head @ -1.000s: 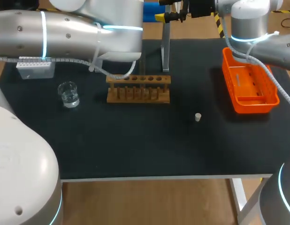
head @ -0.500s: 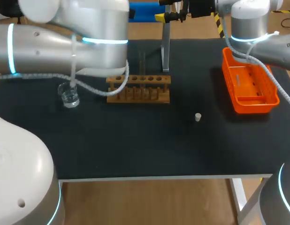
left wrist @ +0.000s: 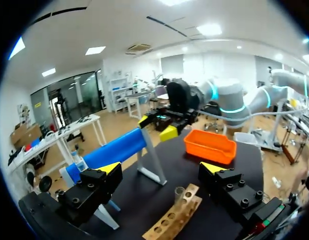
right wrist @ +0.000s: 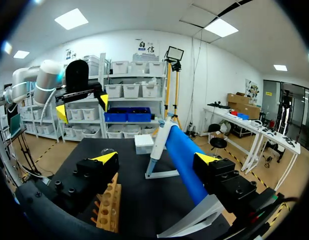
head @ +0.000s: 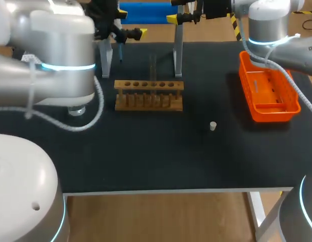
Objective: Invert the test tube, pick up the pipette, mount the tip to pipette, aspirate from beaker and dispense into the tube, eject the tip, return the pipette, and cap with the stopper.
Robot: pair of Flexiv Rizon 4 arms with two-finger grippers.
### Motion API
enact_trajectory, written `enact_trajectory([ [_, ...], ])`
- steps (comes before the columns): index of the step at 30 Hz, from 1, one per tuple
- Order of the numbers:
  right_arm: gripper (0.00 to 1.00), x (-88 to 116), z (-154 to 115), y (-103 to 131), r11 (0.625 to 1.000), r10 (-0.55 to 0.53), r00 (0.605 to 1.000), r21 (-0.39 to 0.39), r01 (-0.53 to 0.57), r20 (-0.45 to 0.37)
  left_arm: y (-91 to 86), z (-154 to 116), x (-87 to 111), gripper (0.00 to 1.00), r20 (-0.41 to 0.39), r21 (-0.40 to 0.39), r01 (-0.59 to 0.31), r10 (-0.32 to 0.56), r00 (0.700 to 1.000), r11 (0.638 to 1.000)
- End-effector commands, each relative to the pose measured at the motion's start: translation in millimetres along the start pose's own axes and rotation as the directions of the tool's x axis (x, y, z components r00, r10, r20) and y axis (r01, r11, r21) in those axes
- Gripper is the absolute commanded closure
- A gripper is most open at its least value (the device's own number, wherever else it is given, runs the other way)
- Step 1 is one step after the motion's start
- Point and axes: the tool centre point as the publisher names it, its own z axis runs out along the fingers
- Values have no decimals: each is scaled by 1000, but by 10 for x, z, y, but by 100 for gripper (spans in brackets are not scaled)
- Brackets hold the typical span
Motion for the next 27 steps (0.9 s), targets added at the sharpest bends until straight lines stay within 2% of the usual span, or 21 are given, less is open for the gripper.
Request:
enact_trajectory([
  [1,0,-14,-8,7,1000,1,1000,4,-1,-5,135,-133,60,0,-182,149,-11,38,983,989],
  [13,0,-14,-8,7,1000,1,1000,4,-1,-5,436,146,196,0,-283,125,-18,53,958,992],
  [27,0,-14,-8,7,1000,1,1000,4,-1,-5,637,473,148,0,-357,71,-38,61,932,997],
])
